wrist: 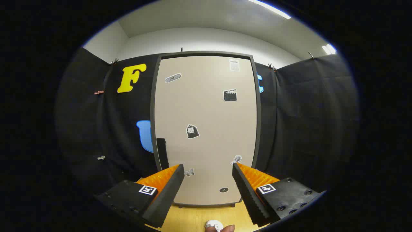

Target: Open the shoe cabinet door, grab the shoes and put them into the shoe cabinet, then close the shoe cabinet door.

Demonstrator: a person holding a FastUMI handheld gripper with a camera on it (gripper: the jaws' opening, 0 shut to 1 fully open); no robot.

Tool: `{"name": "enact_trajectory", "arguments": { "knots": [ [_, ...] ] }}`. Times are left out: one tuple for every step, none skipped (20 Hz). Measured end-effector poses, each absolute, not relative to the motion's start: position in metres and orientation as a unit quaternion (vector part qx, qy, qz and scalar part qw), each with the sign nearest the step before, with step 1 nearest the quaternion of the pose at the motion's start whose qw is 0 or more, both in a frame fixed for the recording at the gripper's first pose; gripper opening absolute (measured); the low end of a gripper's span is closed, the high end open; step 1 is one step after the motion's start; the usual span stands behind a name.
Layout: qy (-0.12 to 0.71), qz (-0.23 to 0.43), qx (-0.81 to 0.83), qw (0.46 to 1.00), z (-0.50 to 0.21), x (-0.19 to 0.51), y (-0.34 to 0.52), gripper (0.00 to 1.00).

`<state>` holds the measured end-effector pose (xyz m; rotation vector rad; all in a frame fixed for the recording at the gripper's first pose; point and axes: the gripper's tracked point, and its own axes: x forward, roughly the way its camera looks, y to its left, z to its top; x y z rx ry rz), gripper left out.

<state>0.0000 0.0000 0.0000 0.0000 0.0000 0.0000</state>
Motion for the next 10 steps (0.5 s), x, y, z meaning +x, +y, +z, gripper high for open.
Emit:
{"name": "enact_trajectory", "arguments": {
  "knots": [
    [0.001,-0.001,0.003,1.0,0.0006,-0.0016,0.0003,0.98],
    [0.001,-0.002,0.005,1.0,0.0025,-0.0017,-0.0001,0.98],
    [0.0,-0.004,0.005,1.0,0.0044,-0.0015,0.0,0.97],
    [-0.001,-0.005,0.004,1.0,0.0056,-0.002,-0.0004,0.97],
    [-0.001,-0.005,0.006,1.0,0.006,-0.003,-0.0002,0.98],
    [-0.001,-0.004,0.007,1.0,0.0063,-0.0037,0.0011,0.98],
    [-0.001,-0.004,0.007,1.0,0.0071,-0.0045,0.0022,0.98],
    [-0.002,-0.004,0.006,1.0,0.0077,-0.0049,0.0027,0.97],
    [-0.003,-0.004,0.004,1.0,0.008,-0.0057,0.0026,0.97],
    [-0.003,-0.004,0.004,1.0,0.0085,-0.006,0.0027,0.98]
  ]
}}
